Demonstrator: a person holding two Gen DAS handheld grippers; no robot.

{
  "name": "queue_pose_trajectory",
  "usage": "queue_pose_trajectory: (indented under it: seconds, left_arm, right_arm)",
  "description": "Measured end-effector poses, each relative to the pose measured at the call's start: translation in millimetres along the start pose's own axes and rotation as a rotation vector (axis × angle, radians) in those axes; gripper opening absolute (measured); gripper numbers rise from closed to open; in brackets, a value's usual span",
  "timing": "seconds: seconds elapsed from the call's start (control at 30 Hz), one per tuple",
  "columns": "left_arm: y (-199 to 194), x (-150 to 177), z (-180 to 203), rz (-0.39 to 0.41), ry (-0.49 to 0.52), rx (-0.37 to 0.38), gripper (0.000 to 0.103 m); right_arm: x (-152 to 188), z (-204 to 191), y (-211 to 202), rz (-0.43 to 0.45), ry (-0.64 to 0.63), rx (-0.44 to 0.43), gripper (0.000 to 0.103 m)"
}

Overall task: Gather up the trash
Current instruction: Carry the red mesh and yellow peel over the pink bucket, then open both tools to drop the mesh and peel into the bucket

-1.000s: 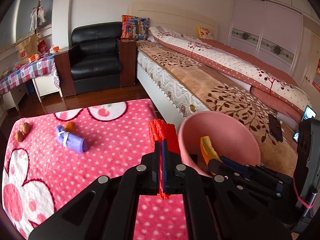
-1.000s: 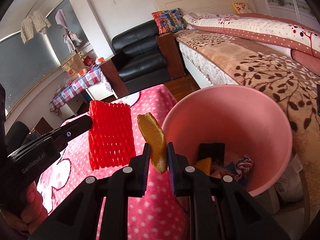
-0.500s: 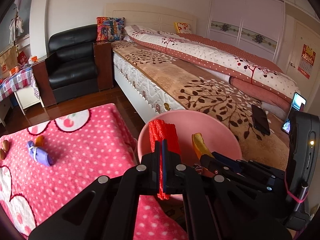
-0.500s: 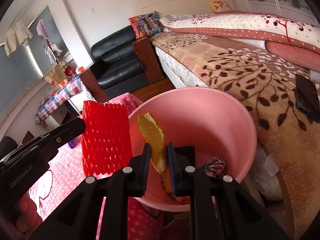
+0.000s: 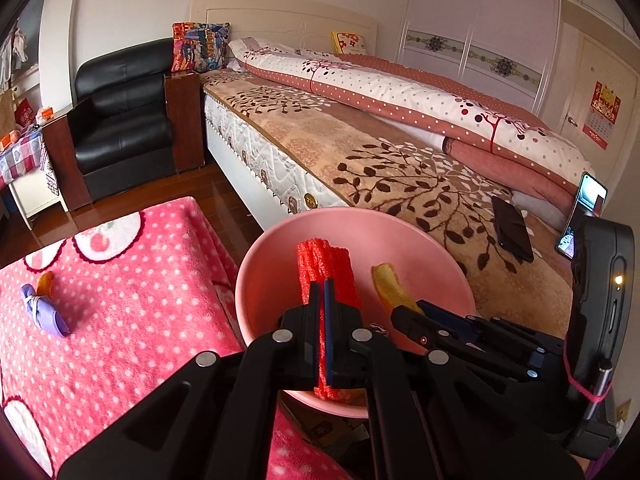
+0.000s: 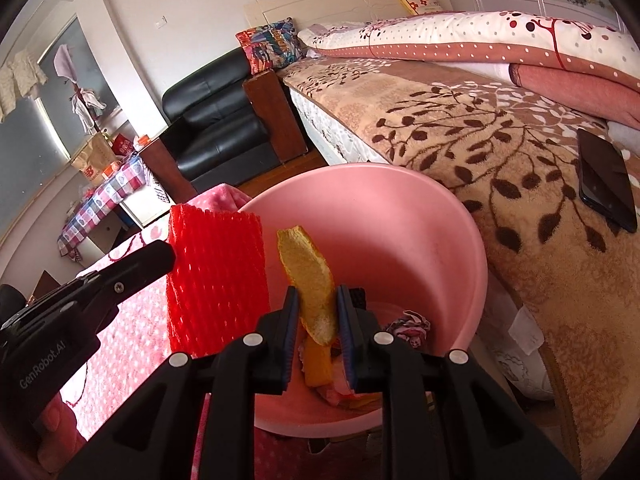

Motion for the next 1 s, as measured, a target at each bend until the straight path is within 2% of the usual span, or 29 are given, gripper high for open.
queue_pose_trajectory:
  seconds: [0.33,0.4,0.47,0.5,0.53,0.67,1.0]
  left_arm:
    - [8,1,-4,-0.028,-0.003,0.009,0.003]
    - [8,1,-4,-0.033,-0.004,0.014,0.011]
    - [6,2,-3,-0.035,-0.003,0.019,0.032]
    - [5,2,-2,-0.032,0.000,0.022,0.034]
    - [4,2,-1,-0.029,0.003,0.022,0.034]
    - [-3,2,2,-0.015,0.016,0.017,0.035]
    - [-25,5,-2,0.006,-0.007,0.013,0.035]
  right_arm:
    - [1,0,2,0.001,-0.004,0.015,0.020]
    - [1,-1,2,0.005,-0.008,0.021,0.024]
    - [2,-3,0,0.008,-0.009,0.024,0.031]
    - [2,-3,-1,0.010,-0.010,0.026,0.035]
    - [2,-4,-2,0.013,-0.010,0.027,0.040]
    - [2,-8,-7,0.023,-0.019,0.026,0.044]
    - [8,-20,-21,0.036,-0.036,0.008,0.047]
Point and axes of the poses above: each gripper's, at about its wrist camera, not at the fingertips, and y roughly the way its jaws point, z to its right, x to its underside, the point moved 4 cm from there along y, roughly the way its jaws point, and after that the axes turned 10 degrees about x, right-handed, at the moved point
